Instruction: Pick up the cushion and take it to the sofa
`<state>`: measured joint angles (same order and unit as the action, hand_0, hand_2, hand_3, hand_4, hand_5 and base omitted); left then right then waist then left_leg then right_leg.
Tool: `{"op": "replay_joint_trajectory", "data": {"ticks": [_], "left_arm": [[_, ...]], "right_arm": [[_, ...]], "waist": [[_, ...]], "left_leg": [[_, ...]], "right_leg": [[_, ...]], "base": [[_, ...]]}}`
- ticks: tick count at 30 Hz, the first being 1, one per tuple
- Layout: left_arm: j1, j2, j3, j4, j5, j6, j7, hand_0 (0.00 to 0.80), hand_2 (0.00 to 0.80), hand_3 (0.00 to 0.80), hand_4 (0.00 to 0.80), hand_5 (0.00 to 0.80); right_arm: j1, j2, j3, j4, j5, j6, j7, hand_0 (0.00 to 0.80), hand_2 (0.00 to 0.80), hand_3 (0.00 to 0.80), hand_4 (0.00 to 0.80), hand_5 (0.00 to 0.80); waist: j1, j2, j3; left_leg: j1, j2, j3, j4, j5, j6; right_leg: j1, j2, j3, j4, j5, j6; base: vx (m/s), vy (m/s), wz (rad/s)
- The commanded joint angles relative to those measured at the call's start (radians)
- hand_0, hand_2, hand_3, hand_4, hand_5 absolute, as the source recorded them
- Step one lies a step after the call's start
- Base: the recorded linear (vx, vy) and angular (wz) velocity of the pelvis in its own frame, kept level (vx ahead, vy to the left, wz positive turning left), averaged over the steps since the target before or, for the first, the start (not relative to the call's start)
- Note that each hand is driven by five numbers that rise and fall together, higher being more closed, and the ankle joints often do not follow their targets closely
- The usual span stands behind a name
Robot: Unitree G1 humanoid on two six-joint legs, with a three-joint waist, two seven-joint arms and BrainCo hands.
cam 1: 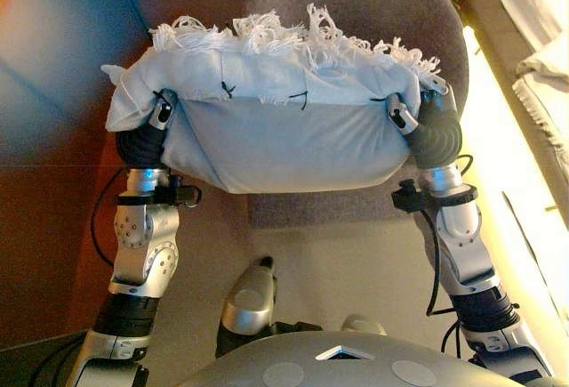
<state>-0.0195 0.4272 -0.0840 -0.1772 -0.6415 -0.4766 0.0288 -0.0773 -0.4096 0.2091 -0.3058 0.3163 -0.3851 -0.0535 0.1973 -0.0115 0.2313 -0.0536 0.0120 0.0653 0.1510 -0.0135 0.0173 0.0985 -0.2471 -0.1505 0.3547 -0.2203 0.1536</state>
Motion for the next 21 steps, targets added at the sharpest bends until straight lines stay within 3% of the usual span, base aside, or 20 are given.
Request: {"op": "replay_joint_trajectory", "data": {"ticks": [1,5,8,11,13,15,19,20,21], "left_arm": [[-0.033,0.01,-0.009,-0.104,0.047,-0.058,-0.038,0.8,0.8,0.8,0.8,0.8],[-0.054,-0.012,-0.026,-0.089,0.079,-0.069,-0.045,0.8,0.8,0.8,0.8,0.8],[-0.076,-0.018,-0.036,-0.07,0.095,-0.07,-0.035,0.8,0.8,0.8,0.8,0.8],[-0.073,-0.011,-0.036,-0.058,0.091,-0.066,-0.04,0.8,0.8,0.8,0.8,0.8],[-0.073,0.002,-0.032,-0.056,0.074,-0.065,-0.049,0.8,0.8,0.8,0.8,0.8],[-0.079,0.011,-0.031,-0.057,0.07,-0.067,-0.051,0.8,0.8,0.8,0.8,0.8],[-0.05,0.006,-0.014,-0.066,0.048,-0.055,-0.012,0.8,0.8,0.8,0.8,0.8],[-0.026,0.004,0.0,-0.072,0.027,-0.049,-0.017,0.8,0.8,0.8,0.8,0.8],[-0.003,0.002,0.008,-0.08,0.009,-0.049,-0.028,0.8,0.8,0.8,0.8,0.8]], "right_arm": [[-0.078,0.01,-0.01,-0.065,-0.008,-0.113,-0.019,0.8,0.8,0.8,0.8,0.8],[-0.107,0.006,-0.015,-0.028,-0.009,-0.124,-0.033,0.8,0.8,0.8,0.8,0.8],[-0.128,0.017,-0.009,-0.025,-0.018,-0.125,-0.045,0.8,0.8,0.8,0.8,0.8],[-0.109,0.021,-0.013,-0.045,-0.015,-0.12,-0.041,0.8,0.8,0.8,0.8,0.8],[-0.101,0.012,-0.025,-0.052,-0.006,-0.113,-0.049,0.8,0.8,0.8,0.8,0.8],[-0.105,0.005,-0.033,-0.048,-0.002,-0.107,-0.059,0.8,0.8,0.8,0.8,0.8],[-0.103,-0.03,-0.061,-0.038,0.051,-0.052,-0.019,0.8,0.8,0.8,0.8,0.8],[-0.087,-0.042,-0.073,-0.043,0.065,-0.035,0.002,0.8,0.8,0.8,0.8,0.8],[-0.07,-0.054,-0.081,-0.044,0.078,-0.031,0.018,0.8,0.8,0.8,0.8,0.8]], "waist": [[-0.06,-0.01,-0.109],[-0.113,-0.026,-0.095],[-0.151,-0.032,-0.079],[-0.173,-0.032,-0.073],[-0.184,-0.031,-0.077],[-0.189,-0.032,-0.079],[-0.205,-0.035,-0.103],[-0.21,-0.03,-0.112],[-0.21,-0.023,-0.117]], "left_leg": [[-0.009,-0.003,-0.025,-0.056,0.049,-0.034],[0.067,-0.02,-0.04,-0.052,-0.024,-0.044],[0.123,-0.031,-0.101,-0.039,-0.118,-0.034],[0.154,-0.023,-0.146,-0.016,-0.176,-0.025],[0.165,-0.005,-0.162,0.005,-0.203,-0.027],[0.174,0.015,-0.164,0.023,-0.224,-0.032],[0.22,0.093,-0.164,0.084,-0.22,-0.073],[0.236,0.121,-0.165,0.11,-0.182,-0.092],[0.229,0.137,-0.177,0.15,-0.102,-0.114]], "right_leg": [[-0.026,0.078,-0.071,-0.156,0.19,-0.055],[-0.09,0.066,-0.034,-0.32,0.296,-0.031],[-0.186,0.006,0.047,-0.359,0.415,0.001],[-0.214,-0.037,0.115,-0.372,0.463,0.02],[-0.213,-0.054,0.151,-0.377,0.471,0.028],[-0.214,-0.062,0.158,-0.361,0.463,0.033],[-0.194,-0.016,0.138,-0.314,0.365,0.03],[-0.196,0.005,0.122,-0.287,0.337,0.008],[-0.188,0.026,0.11,-0.279,0.323,-0.014]], "base": [[0.229,-0.045,0.15],[0.261,-0.121,0.26],[0.325,-0.274,0.09],[0.376,-0.321,0.15],[0.39,-0.363,0.05],[0.377,-0.367,-0.01],[0.397,-0.313,0.2],[0.329,-0.22,0.3],[0.336,-0.284,0.15]]}}
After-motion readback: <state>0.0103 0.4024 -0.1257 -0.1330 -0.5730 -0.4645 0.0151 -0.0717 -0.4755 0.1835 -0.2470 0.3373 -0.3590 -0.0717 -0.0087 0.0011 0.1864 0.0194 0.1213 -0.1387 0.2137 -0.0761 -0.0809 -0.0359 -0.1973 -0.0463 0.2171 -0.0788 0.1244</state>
